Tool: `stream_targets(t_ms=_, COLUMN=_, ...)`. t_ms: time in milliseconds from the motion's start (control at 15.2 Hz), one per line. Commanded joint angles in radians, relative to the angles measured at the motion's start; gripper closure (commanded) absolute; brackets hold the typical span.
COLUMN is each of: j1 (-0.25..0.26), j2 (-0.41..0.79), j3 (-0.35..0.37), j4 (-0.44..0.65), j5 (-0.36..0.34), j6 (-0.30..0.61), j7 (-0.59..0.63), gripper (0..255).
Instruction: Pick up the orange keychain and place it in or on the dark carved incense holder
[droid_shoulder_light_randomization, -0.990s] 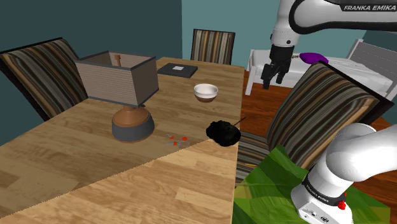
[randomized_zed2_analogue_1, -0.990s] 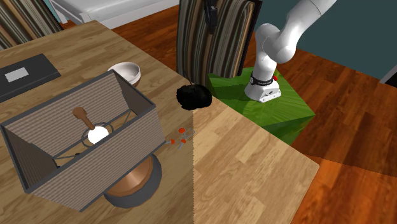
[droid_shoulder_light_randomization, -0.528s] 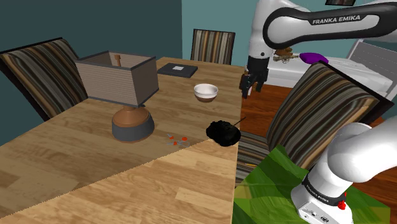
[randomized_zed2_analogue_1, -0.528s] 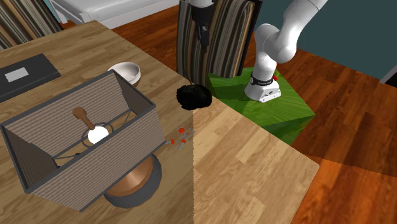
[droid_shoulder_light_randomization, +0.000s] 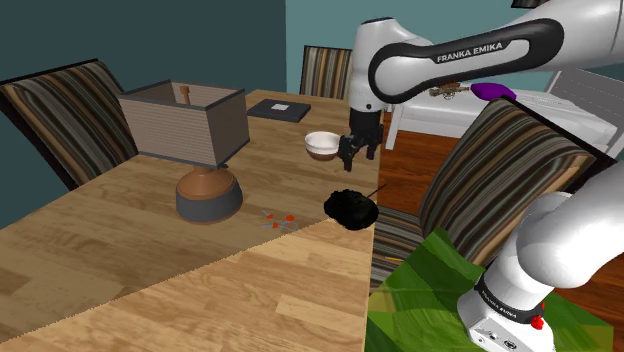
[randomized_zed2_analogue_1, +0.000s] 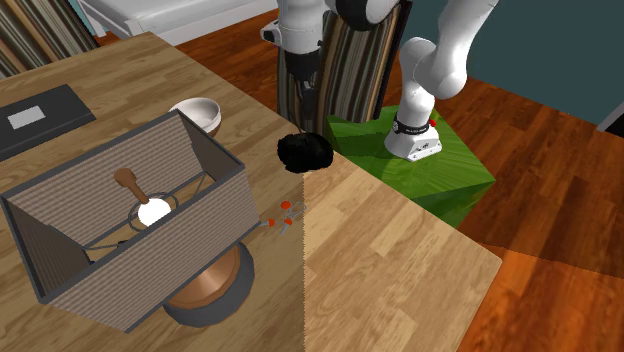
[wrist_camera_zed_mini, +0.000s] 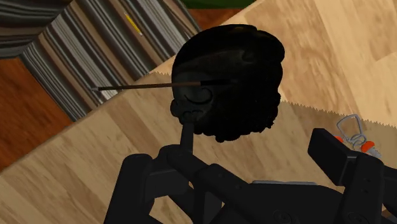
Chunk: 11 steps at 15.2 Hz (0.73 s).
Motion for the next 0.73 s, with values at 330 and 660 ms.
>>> stream_targets(t_ms=330, j1=0.034, j2=0.222, j3=0.076, j4=0.118, j5=-0.021, j6=0.106, j7=0.09, gripper=0)
stream_targets(t_ms=660, j1=0.066, j2=0.393, j3=0.119, j4=0.236, j5=-0.065, j6=0.155, j7=0.162, gripper=0)
